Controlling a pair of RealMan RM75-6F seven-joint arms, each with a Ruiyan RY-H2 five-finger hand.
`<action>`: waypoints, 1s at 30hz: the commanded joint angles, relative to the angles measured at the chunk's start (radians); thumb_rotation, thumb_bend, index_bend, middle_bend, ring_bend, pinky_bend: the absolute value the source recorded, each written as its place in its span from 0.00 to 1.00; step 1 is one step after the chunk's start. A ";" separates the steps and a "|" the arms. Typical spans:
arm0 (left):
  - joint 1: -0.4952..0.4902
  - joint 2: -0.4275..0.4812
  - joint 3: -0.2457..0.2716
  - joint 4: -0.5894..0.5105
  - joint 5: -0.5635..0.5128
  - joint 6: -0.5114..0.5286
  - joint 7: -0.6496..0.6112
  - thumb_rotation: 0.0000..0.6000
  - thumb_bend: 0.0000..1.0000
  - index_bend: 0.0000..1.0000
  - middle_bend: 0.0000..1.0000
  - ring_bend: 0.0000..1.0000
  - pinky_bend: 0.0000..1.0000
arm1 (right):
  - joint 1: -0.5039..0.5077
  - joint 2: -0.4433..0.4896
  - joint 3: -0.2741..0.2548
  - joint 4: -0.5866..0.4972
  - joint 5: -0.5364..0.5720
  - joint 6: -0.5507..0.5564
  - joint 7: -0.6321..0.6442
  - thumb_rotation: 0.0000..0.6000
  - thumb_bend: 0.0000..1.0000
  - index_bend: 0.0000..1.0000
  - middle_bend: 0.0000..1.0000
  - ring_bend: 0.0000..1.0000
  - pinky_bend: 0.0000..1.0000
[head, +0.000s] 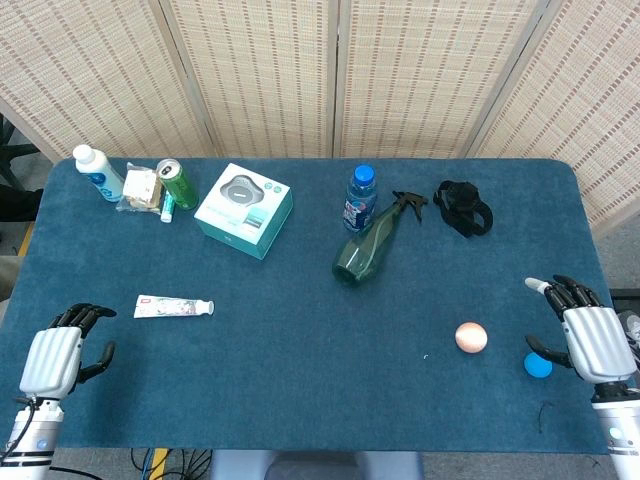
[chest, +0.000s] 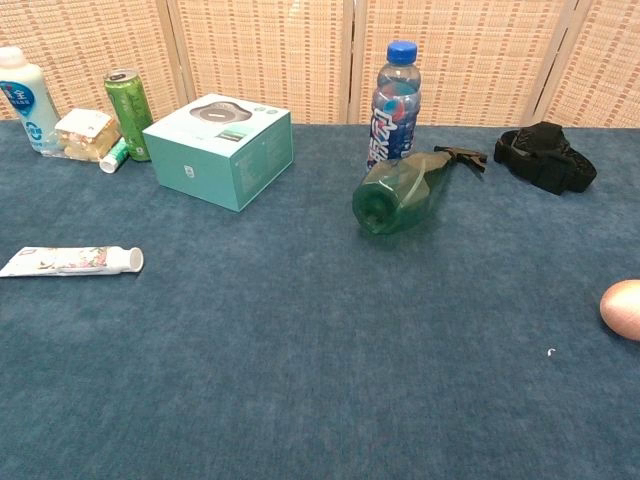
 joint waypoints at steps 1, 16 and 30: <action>-0.001 -0.001 0.000 0.000 -0.002 -0.002 0.002 1.00 0.35 0.31 0.31 0.20 0.24 | -0.001 0.000 0.000 0.000 0.002 0.000 0.001 1.00 0.13 0.24 0.31 0.16 0.25; -0.141 -0.013 -0.044 0.084 -0.059 -0.216 -0.009 1.00 0.30 0.28 0.30 0.19 0.24 | 0.008 0.045 0.046 -0.006 0.000 0.043 -0.023 1.00 0.13 0.24 0.31 0.16 0.25; -0.368 -0.197 -0.100 0.312 -0.240 -0.479 0.121 1.00 0.24 0.30 0.29 0.17 0.23 | 0.007 0.051 0.041 -0.016 0.015 0.029 -0.020 1.00 0.13 0.24 0.31 0.16 0.25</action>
